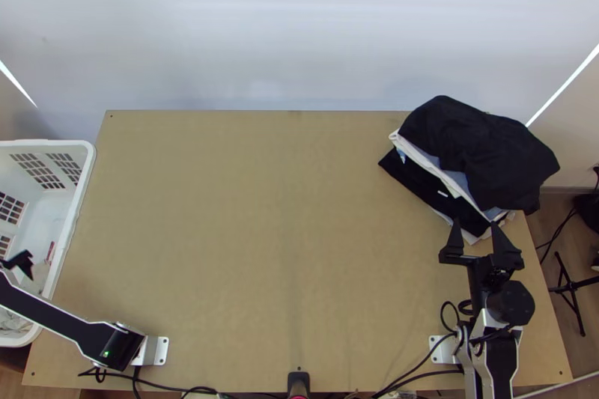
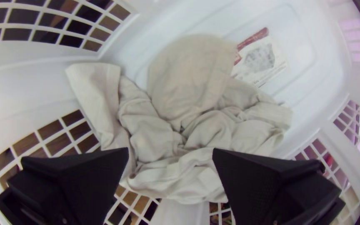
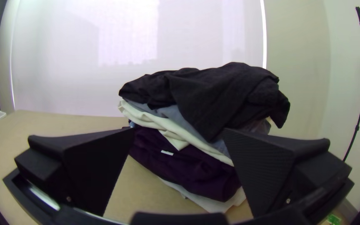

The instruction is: Fold the t-shirt

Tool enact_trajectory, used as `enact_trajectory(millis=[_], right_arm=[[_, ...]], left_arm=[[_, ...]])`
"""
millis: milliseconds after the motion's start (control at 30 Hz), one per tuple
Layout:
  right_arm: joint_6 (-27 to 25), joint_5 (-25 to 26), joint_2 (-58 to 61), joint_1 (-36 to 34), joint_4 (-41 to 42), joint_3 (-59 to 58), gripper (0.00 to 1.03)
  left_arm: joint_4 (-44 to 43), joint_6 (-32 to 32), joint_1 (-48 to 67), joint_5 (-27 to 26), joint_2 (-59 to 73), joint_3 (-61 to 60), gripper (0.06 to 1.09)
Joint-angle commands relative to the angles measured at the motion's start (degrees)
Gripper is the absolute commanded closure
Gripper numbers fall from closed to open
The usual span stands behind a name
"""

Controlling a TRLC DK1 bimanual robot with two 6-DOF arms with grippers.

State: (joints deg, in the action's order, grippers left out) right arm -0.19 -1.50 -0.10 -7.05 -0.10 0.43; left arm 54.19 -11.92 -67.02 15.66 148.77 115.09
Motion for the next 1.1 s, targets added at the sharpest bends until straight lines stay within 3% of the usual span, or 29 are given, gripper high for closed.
enact_trajectory(millis=[0,267,367,467,500,533,567,600,667,767,900,1067], right_arm=[[0.0,0.0,0.0,0.0,0.0,0.0,0.05],[0.0,0.0,0.0,0.0,0.0,0.0,0.05],[0.0,0.0,0.0,0.0,0.0,0.0,0.05],[0.0,0.0,0.0,0.0,0.0,0.0,0.05],[0.0,0.0,0.0,0.0,0.0,0.0,0.05],[0.0,0.0,0.0,0.0,0.0,0.0,0.05],[0.0,0.0,0.0,0.0,0.0,0.0,0.05],[0.0,0.0,0.0,0.0,0.0,0.0,0.05],[0.0,0.0,0.0,0.0,0.0,0.0,0.05],[0.0,0.0,0.0,0.0,0.0,0.0,0.05],[0.0,0.0,0.0,0.0,0.0,0.0,0.05],[0.0,0.0,0.0,0.0,0.0,0.0,0.05]], left_arm=[[-8.6,-3.5,-0.9,0.3,5.2,-3.6,0.11],[-16.0,-8.6,-1.4,5.6,6.3,-6.9,0.11],[-19.0,-9.5,-1.4,8.8,6.4,-8.5,0.19],[-19.8,-11.5,-1.8,10.4,6.6,-9.9,0.21],[-20.0,-12.1,-1.9,11.2,6.6,-10.5,0.33],[-21.5,-13.0,-2.0,11.7,6.4,-11.5,0.56],[-23.3,-13.5,-2.0,11.8,5.7,-12.4,0.9],[-24.2,-14.7,-2.1,11.6,5.4,-13.0,1.05],[-24.2,-16.3,-2.1,10.4,3.5,-14.9,1.05],[-24.0,-14.4,-1.5,4.2,-2.2,-15.7,1.05],[-21.3,-8.6,1.8,-7.1,-14.6,-16.3,1.05],[-18.8,-0.8,9.2,-15.8,-32.0,-16.3,1.05]])
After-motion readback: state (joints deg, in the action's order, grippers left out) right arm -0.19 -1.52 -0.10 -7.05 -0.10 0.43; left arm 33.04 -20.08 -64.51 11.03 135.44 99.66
